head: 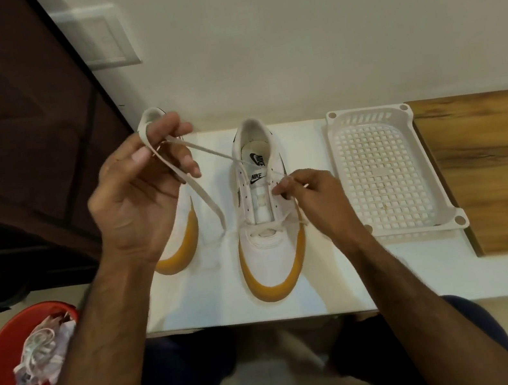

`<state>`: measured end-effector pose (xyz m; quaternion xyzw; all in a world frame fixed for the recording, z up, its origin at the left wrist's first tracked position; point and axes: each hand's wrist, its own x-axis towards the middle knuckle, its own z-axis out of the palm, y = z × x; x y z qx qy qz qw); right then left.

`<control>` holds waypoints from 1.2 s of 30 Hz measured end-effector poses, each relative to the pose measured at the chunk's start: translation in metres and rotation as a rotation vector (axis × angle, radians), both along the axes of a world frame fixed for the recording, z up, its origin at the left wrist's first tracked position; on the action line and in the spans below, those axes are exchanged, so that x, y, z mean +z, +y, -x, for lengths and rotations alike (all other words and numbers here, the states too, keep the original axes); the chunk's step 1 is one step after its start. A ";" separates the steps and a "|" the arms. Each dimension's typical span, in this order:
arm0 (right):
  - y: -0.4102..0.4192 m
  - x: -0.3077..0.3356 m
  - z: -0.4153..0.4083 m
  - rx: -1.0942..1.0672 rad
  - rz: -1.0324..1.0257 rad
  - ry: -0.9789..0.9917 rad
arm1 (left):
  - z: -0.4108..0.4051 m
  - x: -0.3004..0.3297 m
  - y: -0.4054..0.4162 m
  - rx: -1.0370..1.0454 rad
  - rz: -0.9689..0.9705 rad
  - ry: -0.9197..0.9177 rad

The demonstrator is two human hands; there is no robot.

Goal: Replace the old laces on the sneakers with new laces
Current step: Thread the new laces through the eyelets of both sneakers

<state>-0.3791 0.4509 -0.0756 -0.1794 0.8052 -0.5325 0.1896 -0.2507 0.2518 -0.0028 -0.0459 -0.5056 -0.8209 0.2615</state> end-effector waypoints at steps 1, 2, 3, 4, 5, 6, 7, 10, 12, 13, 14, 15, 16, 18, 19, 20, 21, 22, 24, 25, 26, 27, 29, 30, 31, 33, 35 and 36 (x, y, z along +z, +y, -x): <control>0.002 0.000 0.003 -0.058 0.022 -0.034 | 0.000 -0.004 -0.001 0.030 0.037 -0.035; 0.004 -0.001 0.005 -0.093 0.036 -0.043 | 0.001 -0.009 0.002 0.058 0.084 -0.091; 0.006 -0.001 0.005 -0.097 0.051 -0.044 | 0.002 -0.016 0.006 0.077 0.132 -0.165; 0.006 -0.001 0.005 -0.077 0.060 -0.033 | 0.004 -0.023 0.011 0.084 0.183 -0.244; 0.006 0.000 0.004 -0.043 0.076 -0.022 | 0.006 -0.028 0.017 0.082 0.250 -0.320; 0.005 0.002 0.003 0.004 0.093 -0.010 | 0.008 -0.032 0.022 0.073 0.328 -0.379; 0.003 0.005 0.001 0.066 0.114 0.000 | 0.010 -0.035 0.027 0.059 0.401 -0.417; -0.003 0.011 -0.008 0.288 0.179 -0.027 | 0.014 -0.034 0.033 0.067 0.480 -0.428; -0.005 0.013 -0.014 0.417 0.185 -0.085 | 0.014 -0.032 0.032 0.128 0.469 -0.419; -0.006 0.015 -0.016 0.488 0.166 -0.099 | 0.014 -0.032 0.031 0.163 0.459 -0.419; -0.005 0.016 -0.018 0.557 0.129 -0.092 | 0.013 -0.032 0.030 0.190 0.454 -0.426; -0.005 0.017 -0.020 0.593 0.091 -0.060 | 0.012 -0.032 0.030 0.209 0.467 -0.436; -0.005 0.018 -0.020 0.581 0.069 -0.012 | 0.010 -0.033 0.028 0.218 0.510 -0.446; -0.005 0.019 -0.016 0.433 0.076 0.080 | 0.007 -0.036 0.025 0.224 0.694 -0.454; -0.005 0.021 -0.014 0.345 0.102 0.083 | 0.005 -0.037 0.024 0.224 0.820 -0.450; -0.004 0.024 -0.013 0.289 0.139 0.039 | 0.004 -0.038 0.024 0.221 0.940 -0.440; -0.003 0.026 -0.013 0.264 0.179 -0.033 | 0.004 -0.040 0.025 0.214 1.044 -0.426; -0.003 0.028 -0.015 0.264 0.214 -0.107 | 0.005 -0.040 0.027 0.209 1.128 -0.408; -0.006 0.028 -0.019 0.281 0.246 -0.195 | 0.008 -0.040 0.033 0.186 1.233 -0.381; -0.008 0.026 -0.021 0.278 0.257 -0.210 | 0.009 -0.041 0.034 0.171 1.266 -0.378; -0.010 0.022 -0.022 0.266 0.267 -0.211 | 0.010 -0.042 0.035 0.162 1.292 -0.380; -0.011 0.020 -0.022 0.260 0.274 -0.201 | 0.011 -0.044 0.035 0.160 1.311 -0.386; -0.010 0.017 -0.017 0.283 0.260 -0.142 | 0.011 -0.045 0.034 0.169 1.328 -0.401; -0.009 0.017 -0.015 0.300 0.228 -0.091 | 0.012 -0.045 0.033 0.175 1.336 -0.406; -0.007 0.017 -0.013 0.313 0.181 -0.031 | 0.012 -0.045 0.032 0.185 1.350 -0.406; -0.004 0.016 -0.007 0.312 0.081 0.059 | 0.012 -0.045 0.029 0.230 1.370 -0.415; 0.000 0.016 -0.002 0.290 0.042 0.048 | 0.012 -0.046 0.024 0.313 1.347 -0.448; 0.002 0.016 0.000 0.283 0.045 0.018 | 0.012 -0.047 0.022 0.359 1.331 -0.464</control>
